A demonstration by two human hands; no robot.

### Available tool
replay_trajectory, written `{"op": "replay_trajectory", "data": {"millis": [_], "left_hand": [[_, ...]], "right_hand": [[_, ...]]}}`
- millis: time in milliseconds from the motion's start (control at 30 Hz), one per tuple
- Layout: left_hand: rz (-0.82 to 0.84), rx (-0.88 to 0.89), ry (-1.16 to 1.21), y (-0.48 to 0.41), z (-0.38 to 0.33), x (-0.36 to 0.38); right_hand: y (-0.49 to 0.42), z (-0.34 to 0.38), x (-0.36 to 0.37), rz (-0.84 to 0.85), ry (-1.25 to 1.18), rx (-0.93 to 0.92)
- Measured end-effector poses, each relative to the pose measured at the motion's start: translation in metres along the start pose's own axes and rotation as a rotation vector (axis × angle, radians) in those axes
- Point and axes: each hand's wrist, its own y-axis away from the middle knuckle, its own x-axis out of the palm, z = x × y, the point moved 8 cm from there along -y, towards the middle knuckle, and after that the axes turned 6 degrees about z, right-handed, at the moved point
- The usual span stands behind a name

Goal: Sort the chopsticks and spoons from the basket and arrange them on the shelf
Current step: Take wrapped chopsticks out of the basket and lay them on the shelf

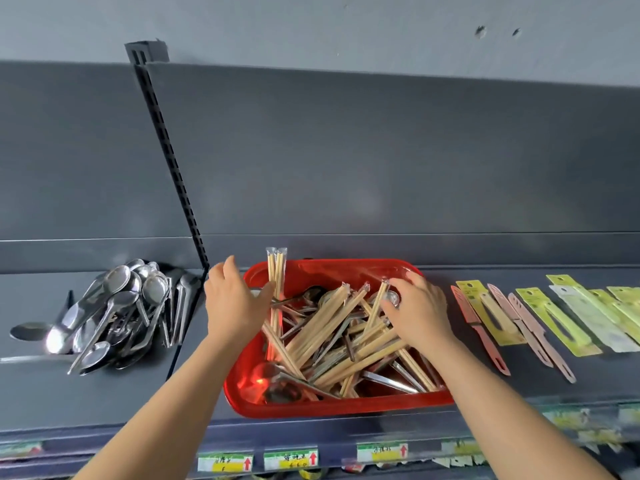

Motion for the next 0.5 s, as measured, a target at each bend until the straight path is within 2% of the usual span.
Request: {"op": "replay_trajectory", "data": {"millis": [67,167,400,500], "left_hand": [[-0.020,0.141,-0.041,-0.012,-0.021,0.000],[0.052,0.274,-0.111,-0.038,-0.045,0.015],[0.314,0.354,-0.320,-0.095,-0.053,0.064],[0.458,0.312,-0.288,-0.108,-0.045,0.078]], "right_hand": [[-0.016,0.012,0.001,0.009,-0.098,-0.095],[-0.042,0.021,0.003,0.046,-0.195,-0.146],[-0.094,0.025,0.013,0.148,-0.117,-0.177],[-0.107,0.017,0.013,0.183,-0.182,-0.141]]}}
